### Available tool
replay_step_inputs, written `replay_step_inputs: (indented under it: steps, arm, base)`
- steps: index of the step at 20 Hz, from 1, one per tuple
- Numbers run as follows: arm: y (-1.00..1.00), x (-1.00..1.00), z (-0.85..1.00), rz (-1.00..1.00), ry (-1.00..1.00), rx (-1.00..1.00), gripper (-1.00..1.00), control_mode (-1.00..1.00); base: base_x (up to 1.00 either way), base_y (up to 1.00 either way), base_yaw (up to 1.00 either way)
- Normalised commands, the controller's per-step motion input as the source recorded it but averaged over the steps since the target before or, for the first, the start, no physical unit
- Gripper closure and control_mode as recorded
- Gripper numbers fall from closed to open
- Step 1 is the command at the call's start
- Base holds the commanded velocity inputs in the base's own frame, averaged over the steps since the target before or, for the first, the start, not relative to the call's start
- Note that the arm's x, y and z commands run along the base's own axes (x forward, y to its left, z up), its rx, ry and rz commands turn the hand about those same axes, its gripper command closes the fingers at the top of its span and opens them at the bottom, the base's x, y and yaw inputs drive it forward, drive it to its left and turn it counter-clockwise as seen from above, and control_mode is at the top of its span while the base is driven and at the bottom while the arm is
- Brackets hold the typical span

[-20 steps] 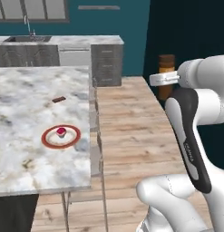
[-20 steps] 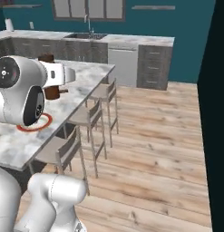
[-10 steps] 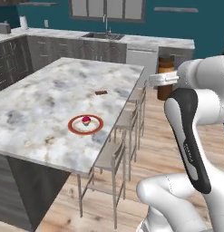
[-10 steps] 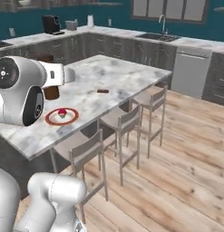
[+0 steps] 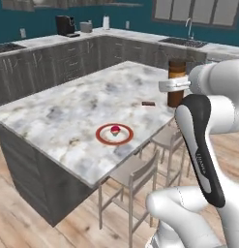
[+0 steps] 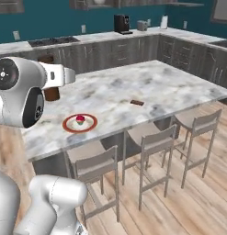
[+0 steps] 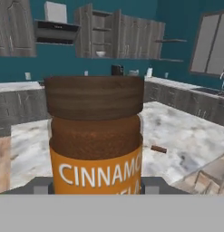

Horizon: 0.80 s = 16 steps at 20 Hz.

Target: Take the cinnamon bottle from the cabinet and place it on the dining table, next to the plate with the cupcake. Then take the chocolate from the dining counter and place it on the cupcake plate.

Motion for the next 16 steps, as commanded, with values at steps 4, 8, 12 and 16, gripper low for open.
replay_step_inputs:
  steps: [4, 8, 12, 16]
  arm:
    - [0.00, 0.00, 0.00, 0.00, 0.00, 0.00, 1.00, 1.00]
    - [0.00, 0.00, 0.00, 0.00, 0.00, 0.00, 1.00, 1.00]
    - [0.00, 0.00, 0.00, 0.00, 0.00, 0.00, 1.00, 1.00]
    - [0.00, 0.00, 0.00, 0.00, 0.00, 0.00, 1.00, 1.00]
  base:
    - [0.38, -0.74, 0.60]
    - [0.45, -0.76, 0.59]
    - [0.52, -0.73, 0.58]
    - [0.87, -0.59, 0.51]
